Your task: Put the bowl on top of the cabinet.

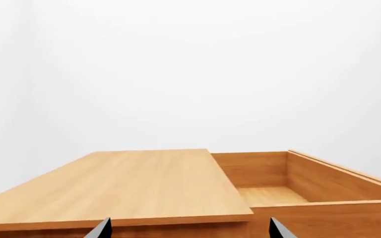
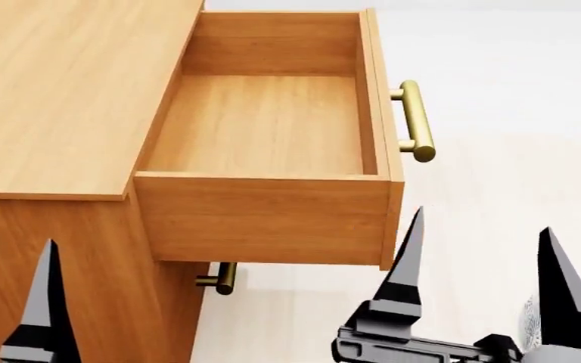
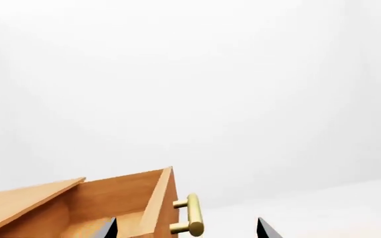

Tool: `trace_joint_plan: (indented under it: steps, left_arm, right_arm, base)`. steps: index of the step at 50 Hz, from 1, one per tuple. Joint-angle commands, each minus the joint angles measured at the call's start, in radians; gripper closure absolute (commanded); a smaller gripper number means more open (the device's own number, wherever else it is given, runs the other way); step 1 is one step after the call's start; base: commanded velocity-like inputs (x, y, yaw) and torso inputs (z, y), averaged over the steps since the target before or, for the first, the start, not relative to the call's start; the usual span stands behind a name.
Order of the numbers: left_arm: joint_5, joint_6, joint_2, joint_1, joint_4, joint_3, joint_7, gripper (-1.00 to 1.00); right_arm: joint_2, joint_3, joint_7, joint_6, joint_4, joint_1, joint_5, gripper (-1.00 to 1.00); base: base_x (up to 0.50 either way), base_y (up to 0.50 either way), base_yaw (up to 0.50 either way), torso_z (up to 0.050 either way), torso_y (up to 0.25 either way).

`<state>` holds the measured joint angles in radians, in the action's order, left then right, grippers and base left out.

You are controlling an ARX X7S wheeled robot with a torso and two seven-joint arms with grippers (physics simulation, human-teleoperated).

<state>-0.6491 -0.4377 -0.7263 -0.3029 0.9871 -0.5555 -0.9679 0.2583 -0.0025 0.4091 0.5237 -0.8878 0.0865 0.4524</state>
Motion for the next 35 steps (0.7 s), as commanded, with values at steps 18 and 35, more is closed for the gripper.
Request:
trace_joint_plan:
  steps: [18, 35]
  left_arm:
    - [0.031, 0.036, 0.017, 0.006, -0.054, 0.006, 0.023, -1.00]
    - [0.031, 0.020, 0.022, -0.005, -0.053, -0.003, 0.012, -1.00]
  right_arm:
    - [0.174, 0.470, 0.123, 0.391, 0.235, 0.188, 0.683, -1.00]
    - [0.405, 0.567, 0.510, 0.625, 0.523, 0.317, 1.175, -1.00]
  base:
    - [0.00, 0.00, 0.00, 0.000, 0.000]
    - [0.00, 0.00, 0.00, 0.000, 0.000]
